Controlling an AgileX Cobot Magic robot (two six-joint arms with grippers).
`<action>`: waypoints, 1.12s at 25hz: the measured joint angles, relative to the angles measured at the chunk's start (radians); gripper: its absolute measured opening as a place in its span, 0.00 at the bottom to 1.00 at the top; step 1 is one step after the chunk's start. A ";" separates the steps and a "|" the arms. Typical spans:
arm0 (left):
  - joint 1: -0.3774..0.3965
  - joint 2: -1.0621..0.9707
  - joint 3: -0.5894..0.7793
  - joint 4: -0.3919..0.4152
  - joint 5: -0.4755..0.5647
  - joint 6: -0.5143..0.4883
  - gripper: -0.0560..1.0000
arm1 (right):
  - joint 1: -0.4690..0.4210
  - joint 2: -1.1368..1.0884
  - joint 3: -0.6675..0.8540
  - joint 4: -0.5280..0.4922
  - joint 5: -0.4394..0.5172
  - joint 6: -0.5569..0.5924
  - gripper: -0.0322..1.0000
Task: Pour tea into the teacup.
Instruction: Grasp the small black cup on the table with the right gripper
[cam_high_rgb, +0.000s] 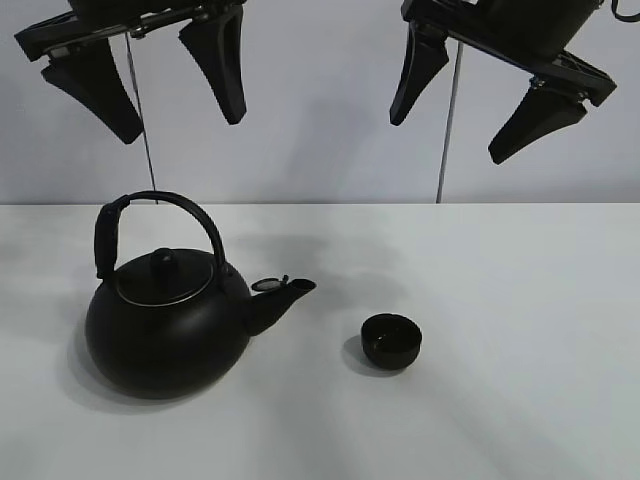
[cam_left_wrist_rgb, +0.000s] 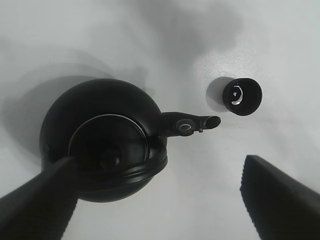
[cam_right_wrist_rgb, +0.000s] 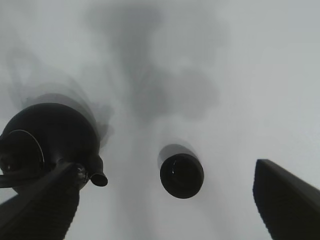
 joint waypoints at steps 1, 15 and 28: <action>0.000 0.000 0.000 0.000 0.000 0.000 0.65 | 0.000 0.000 0.000 0.000 0.000 0.000 0.66; 0.000 0.000 0.000 0.000 0.000 0.000 0.65 | 0.112 0.020 0.044 -0.278 0.110 -0.133 0.63; 0.000 0.000 0.000 0.000 0.000 0.000 0.65 | 0.247 0.131 0.209 -0.374 -0.068 -0.252 0.63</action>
